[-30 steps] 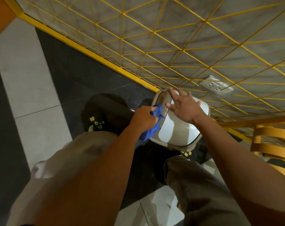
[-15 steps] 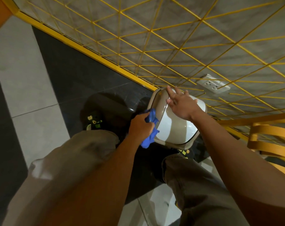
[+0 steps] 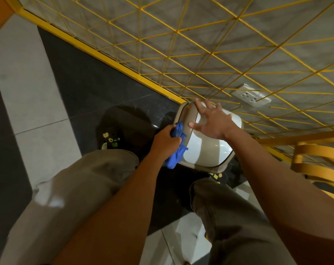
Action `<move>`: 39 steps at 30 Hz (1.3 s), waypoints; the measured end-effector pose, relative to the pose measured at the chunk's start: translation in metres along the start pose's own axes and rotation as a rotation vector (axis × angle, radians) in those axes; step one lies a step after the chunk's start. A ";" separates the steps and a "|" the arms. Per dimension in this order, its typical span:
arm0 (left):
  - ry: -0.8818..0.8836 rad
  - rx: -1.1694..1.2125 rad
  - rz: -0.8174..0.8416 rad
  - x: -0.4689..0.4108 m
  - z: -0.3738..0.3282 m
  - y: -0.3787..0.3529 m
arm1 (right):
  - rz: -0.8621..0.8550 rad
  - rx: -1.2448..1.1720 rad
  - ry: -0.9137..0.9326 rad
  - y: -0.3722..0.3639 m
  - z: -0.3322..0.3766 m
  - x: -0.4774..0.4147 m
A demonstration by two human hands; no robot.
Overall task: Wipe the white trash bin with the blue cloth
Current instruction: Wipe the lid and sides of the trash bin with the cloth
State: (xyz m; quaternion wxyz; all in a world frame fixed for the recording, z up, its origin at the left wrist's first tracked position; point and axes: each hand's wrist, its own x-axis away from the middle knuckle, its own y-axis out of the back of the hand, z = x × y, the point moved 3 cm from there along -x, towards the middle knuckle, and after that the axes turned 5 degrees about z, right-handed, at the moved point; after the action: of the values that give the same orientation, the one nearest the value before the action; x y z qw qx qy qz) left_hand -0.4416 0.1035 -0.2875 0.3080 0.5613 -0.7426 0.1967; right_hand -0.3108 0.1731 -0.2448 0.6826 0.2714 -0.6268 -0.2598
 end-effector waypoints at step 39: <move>0.061 0.065 -0.038 -0.012 0.004 -0.005 | -0.023 -0.015 0.020 -0.003 0.001 -0.002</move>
State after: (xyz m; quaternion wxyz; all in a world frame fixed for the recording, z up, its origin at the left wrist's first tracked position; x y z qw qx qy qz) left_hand -0.4356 0.1075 -0.2990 0.3157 0.5788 -0.7153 0.2317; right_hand -0.3118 0.1725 -0.2485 0.6878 0.2763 -0.6148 -0.2695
